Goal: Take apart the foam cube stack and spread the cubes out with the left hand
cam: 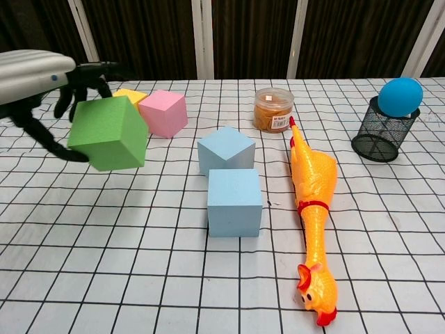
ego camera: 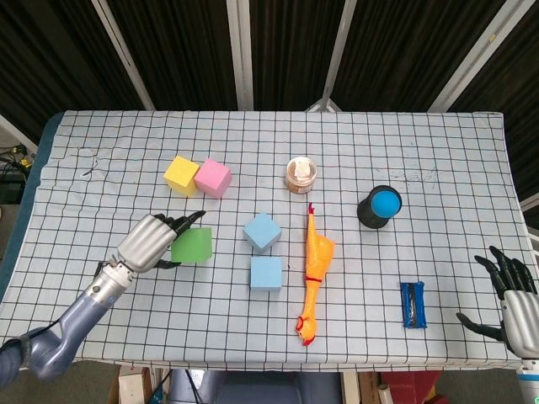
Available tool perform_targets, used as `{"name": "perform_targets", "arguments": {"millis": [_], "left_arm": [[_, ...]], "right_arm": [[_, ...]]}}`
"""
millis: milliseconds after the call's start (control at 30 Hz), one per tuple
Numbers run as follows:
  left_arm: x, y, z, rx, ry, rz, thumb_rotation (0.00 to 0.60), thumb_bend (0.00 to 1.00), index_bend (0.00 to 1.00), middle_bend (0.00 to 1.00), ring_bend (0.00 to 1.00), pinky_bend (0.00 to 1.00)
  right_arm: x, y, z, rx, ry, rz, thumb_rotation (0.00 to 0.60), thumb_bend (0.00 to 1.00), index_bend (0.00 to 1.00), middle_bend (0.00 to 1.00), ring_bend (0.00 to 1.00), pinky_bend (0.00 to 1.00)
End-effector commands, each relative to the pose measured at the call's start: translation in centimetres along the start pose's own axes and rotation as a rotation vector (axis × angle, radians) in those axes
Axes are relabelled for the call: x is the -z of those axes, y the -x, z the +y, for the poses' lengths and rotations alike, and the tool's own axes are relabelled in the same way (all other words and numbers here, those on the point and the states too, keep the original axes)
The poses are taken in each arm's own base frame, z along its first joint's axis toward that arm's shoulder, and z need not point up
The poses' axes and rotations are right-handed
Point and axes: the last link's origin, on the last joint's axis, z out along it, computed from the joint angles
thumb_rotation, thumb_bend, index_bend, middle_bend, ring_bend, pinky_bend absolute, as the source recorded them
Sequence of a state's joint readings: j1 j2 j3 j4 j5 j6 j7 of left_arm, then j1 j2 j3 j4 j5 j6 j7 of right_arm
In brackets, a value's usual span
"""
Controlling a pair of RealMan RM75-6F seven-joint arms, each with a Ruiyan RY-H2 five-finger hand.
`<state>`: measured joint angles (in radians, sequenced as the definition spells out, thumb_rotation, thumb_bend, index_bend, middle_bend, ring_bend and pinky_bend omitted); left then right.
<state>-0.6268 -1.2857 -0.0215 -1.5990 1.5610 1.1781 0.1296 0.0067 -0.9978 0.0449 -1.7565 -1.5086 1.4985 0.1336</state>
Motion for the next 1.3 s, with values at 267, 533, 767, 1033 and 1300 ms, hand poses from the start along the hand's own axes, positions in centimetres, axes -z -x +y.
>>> {"name": "perform_targets", "arguments": {"millis": [267,533,767,1033,1300], "left_arm": [[5.3,0.5,-1.8,0.077,-0.094,-0.163,0.6,0.06,0.1,0.33,0.49,0.56],[3.2,1.9,-1.8,0.066,-0.106,-0.134,0.6,0.02,0.08,0.27,0.36,0.48],[3.1,-0.1,-0.4,0.195,-0.074,-0.094,0.6,0.0,0.02,0.0,0.0,0.15],[9.3,-5.1,0.0,0.311,-0.046,0.225,0.6,0.0,0.03,0.02,0.0,0.15],[19.6,-2.9,-2.5,0.033,-0.398,0.241,0.6,0.0,0.07,0.05,0.0,0.14]], "right_arm": [[0.0,0.2,-0.3,0.003,-0.008,-0.008,0.6,0.0,0.16,0.02,0.09,0.0],[-0.1,0.2,-0.2,0.002,-0.003,-0.008,0.6,0.0,0.16,0.02,0.09,0.0],[-0.1,0.2,-0.1,0.003,0.001,-0.001,0.6,0.0,0.16,0.02,0.09,0.0],[-0.3,0.3,-0.1,0.005,-0.001,-0.008,0.6,0.0,0.16,0.02,0.09,0.0],[-0.3,0.5,-0.4,0.009,-0.009,-0.008,0.6,0.0,0.16,0.02,0.09,0.0]]}}
